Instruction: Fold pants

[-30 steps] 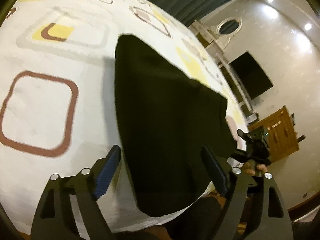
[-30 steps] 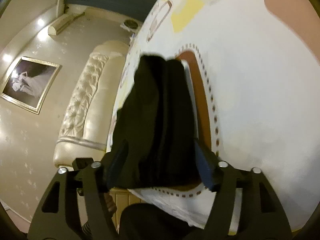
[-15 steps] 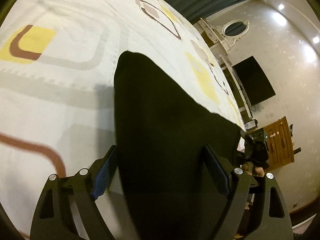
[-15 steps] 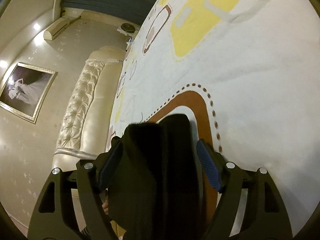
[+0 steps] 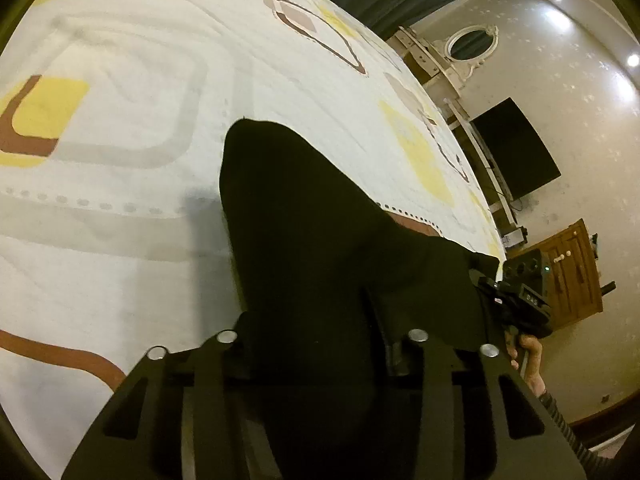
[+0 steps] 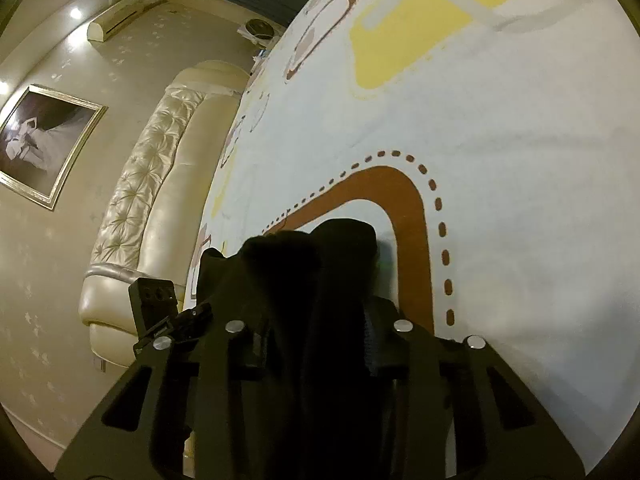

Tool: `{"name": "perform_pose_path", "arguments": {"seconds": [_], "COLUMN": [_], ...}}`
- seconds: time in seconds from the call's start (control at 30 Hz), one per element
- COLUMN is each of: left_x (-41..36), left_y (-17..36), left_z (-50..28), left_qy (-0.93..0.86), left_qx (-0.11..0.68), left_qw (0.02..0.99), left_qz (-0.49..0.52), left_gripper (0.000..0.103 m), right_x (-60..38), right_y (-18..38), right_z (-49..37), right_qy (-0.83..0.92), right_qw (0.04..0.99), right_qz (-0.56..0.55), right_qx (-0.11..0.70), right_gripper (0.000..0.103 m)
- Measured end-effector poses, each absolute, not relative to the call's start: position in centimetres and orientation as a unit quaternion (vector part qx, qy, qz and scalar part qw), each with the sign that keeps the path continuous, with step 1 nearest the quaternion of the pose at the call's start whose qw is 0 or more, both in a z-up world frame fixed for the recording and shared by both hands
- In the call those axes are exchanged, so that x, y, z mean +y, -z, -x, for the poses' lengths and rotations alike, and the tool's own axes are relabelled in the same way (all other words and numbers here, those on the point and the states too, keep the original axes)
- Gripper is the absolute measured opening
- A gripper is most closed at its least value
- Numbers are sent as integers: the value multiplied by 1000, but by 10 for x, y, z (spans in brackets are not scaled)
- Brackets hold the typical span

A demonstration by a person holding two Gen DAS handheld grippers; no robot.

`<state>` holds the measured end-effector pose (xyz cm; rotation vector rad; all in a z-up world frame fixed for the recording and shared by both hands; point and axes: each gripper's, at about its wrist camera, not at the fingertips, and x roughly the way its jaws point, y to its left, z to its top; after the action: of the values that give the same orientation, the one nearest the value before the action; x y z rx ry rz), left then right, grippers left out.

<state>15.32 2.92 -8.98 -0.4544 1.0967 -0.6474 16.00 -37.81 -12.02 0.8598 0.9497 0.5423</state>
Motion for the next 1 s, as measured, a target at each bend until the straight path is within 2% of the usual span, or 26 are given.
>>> {"name": "perform_pose_path", "arguments": {"seconds": [0.13,0.57,0.77,1.0], "left_x": [27,16,8,16], "left_y": [79,49,61,81], "left_z": [-155,-229,-268,-271], "left_qy": [290,245,213,212], "left_qx": [499,481,503,503], "left_qw": [796,831,829,825], "left_qz": [184,135,124,146], "left_gripper": [32,30,31,34], "right_x": [-374,-378,-376,-386], "right_y": [109,93,101,135], "right_z": [-163,-237,-278,-287], "right_qy": [-252,-241,-222,-220], "right_qw": [782,798,797,771], "right_qz": [-382,-391,-390,-430], "right_qx": [423,391,404,414], "right_gripper": [28,27,27,28]}}
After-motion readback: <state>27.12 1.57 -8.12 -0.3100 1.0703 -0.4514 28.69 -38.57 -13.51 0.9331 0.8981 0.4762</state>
